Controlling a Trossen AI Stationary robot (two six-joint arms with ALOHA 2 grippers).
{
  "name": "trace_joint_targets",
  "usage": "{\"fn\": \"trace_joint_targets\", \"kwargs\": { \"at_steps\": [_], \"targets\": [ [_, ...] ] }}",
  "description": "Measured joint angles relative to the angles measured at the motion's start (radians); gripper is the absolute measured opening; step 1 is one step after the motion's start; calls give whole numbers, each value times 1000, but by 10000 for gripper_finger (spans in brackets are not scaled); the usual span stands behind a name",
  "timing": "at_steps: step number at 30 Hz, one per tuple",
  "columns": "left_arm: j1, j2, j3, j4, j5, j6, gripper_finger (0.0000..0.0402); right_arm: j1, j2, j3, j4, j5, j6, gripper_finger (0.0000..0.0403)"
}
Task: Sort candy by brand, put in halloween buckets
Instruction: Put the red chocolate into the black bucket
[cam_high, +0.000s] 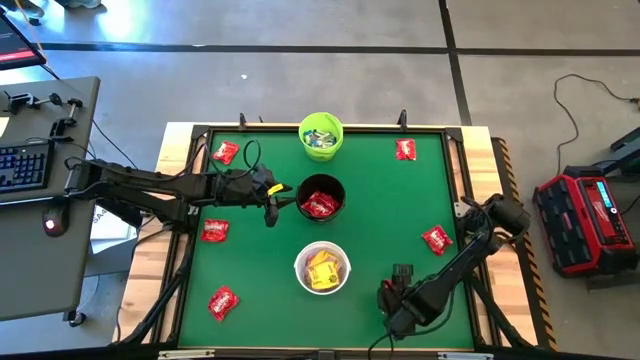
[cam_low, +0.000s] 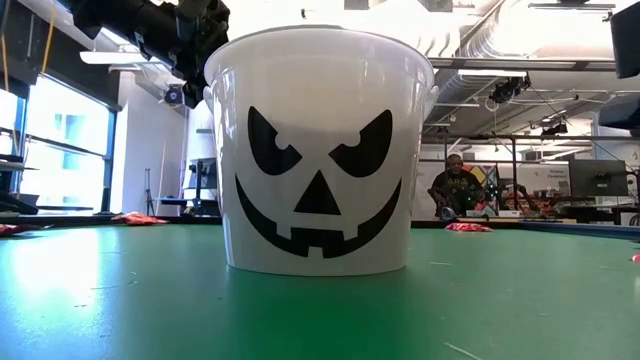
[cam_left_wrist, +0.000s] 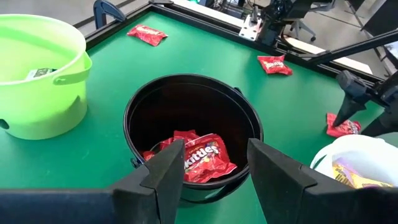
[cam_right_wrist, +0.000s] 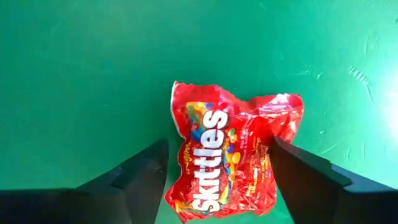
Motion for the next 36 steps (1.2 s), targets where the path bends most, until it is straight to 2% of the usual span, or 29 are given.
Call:
{"fn": "trace_joint_targets", "kwargs": {
  "at_steps": [8,15,23,32,36],
  "targets": [
    [0,0,0,0,0,0,165,-3,1,-1,2,-6,2,192],
    [0,0,0,0,0,0,165,-4,3,15,-9,-5,2,158],
    [0,0,0,2,0,0,165,-4,3,66,-29,-9,7,144],
    [0,0,0,4,-1,21,165,-13,3,176,-148,6,12,144],
    [0,0,0,5,-1,27,165,-39,3,175,-156,-37,119,146]
  ]
}}
